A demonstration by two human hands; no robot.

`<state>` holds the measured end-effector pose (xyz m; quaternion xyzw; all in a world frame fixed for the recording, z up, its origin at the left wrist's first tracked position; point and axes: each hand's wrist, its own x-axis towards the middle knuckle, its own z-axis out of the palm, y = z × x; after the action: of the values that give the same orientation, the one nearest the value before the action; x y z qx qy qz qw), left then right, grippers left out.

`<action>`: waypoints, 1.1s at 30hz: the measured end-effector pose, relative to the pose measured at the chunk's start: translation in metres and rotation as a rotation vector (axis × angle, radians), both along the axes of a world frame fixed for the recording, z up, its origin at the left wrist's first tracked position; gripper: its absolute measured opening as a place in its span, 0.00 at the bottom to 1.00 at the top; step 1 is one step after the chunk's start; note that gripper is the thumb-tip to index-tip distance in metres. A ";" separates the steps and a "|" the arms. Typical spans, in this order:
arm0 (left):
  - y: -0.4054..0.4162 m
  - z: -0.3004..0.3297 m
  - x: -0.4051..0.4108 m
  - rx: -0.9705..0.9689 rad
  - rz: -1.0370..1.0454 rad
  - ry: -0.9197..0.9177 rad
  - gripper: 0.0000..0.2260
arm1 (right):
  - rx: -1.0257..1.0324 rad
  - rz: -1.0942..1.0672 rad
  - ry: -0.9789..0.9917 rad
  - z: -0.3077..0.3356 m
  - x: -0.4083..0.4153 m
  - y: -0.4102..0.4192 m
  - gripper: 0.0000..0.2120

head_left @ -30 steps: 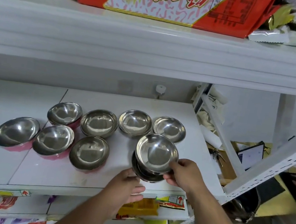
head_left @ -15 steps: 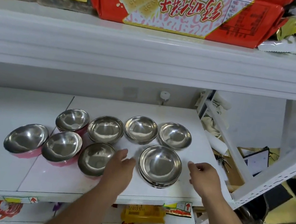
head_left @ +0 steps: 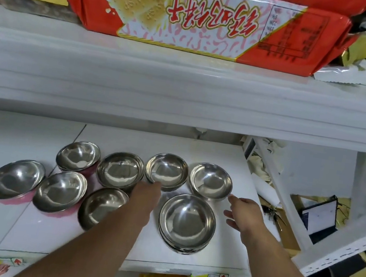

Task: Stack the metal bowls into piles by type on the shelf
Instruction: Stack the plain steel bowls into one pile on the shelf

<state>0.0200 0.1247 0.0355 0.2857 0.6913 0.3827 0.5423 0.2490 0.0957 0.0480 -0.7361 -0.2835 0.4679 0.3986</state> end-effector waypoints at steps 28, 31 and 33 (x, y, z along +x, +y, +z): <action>0.039 -0.022 0.004 -0.016 0.192 -0.141 0.07 | -0.049 0.090 0.042 -0.024 0.016 0.050 0.14; 0.038 -0.015 -0.008 0.033 0.196 -0.128 0.06 | -0.015 0.053 0.047 -0.014 0.019 0.041 0.13; 0.036 -0.010 -0.017 0.053 0.175 -0.118 0.07 | 0.015 0.016 0.052 -0.007 0.020 0.032 0.12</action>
<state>0.0028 0.1605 0.0256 0.2152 0.6701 0.4629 0.5389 0.2693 0.1281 0.0412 -0.7182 -0.2823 0.4880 0.4078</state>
